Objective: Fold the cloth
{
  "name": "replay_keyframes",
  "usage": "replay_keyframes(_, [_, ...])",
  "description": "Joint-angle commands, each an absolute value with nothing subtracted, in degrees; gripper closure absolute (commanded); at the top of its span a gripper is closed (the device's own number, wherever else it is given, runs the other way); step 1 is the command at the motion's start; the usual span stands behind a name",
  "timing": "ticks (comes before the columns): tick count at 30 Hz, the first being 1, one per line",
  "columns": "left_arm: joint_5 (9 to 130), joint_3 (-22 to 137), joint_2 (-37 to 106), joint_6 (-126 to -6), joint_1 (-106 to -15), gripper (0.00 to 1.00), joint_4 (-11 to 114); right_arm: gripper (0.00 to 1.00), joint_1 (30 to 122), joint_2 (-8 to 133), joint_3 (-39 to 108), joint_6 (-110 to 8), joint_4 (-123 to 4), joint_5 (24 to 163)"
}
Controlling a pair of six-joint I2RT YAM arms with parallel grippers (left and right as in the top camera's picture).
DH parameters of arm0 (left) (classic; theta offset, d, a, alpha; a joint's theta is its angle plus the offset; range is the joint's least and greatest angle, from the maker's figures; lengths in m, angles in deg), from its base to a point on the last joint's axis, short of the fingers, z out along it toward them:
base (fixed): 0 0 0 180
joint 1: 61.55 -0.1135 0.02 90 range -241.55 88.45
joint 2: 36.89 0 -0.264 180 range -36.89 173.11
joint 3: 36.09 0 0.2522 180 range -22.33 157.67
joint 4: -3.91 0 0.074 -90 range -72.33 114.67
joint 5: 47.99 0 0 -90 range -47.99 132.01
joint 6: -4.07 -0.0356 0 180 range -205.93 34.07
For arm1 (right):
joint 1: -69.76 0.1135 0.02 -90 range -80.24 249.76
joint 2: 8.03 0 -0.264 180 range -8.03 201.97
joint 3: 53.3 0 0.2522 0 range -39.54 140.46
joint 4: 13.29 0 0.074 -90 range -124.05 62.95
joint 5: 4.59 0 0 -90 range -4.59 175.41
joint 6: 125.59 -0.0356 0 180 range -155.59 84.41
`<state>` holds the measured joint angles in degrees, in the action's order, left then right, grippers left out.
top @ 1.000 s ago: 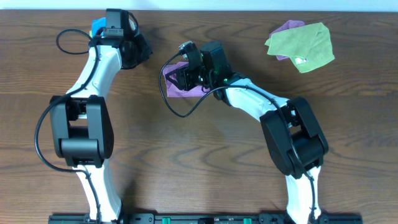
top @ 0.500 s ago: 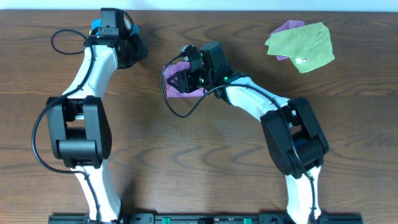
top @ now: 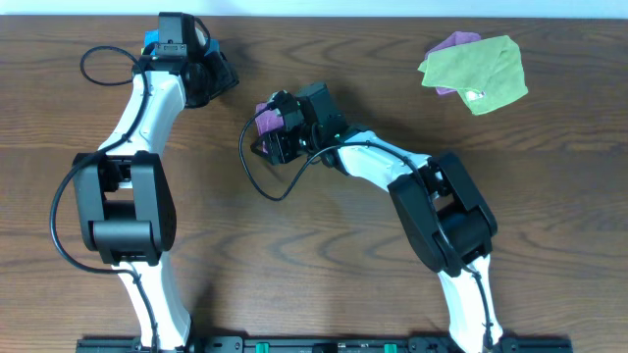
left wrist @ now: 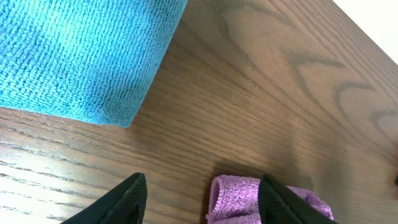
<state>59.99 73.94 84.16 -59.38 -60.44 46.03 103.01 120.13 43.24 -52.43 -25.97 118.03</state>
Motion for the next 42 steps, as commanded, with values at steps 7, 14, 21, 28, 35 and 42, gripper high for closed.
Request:
replay_keyframes(7, [59.66,75.34,80.69,-60.21,-61.88,0.33,45.92,0.32,99.80,116.83,49.10,-51.17,-28.76,121.02])
replay_keyframes(14, [65.23,75.34,80.14,-59.99,-63.37,0.25,46.06,0.01,96.83,112.89,49.40,-51.14,-33.79,121.07])
replay_keyframes(21, [68.93,75.34,80.14,-59.95,-63.79,0.04,47.24,0.01,90.05,105.50,49.40,-36.48,-49.62,119.34])
replay_keyframes(28, [69.26,75.34,80.14,-59.95,-63.26,0.04,50.19,0.01,80.33,98.55,49.08,-24.17,-70.73,113.46])
replay_keyframes(35, [70.31,75.34,80.14,-59.62,-61.53,0.05,54.16,0.01,72.50,92.50,42.80,-20.24,-74.56,112.76])
replay_keyframes(42, [72.78,75.32,80.14,-58.51,-61.49,0.05,57.81,0.01,68.89,77.83,20.95,-23.52,-65.33,110.69])
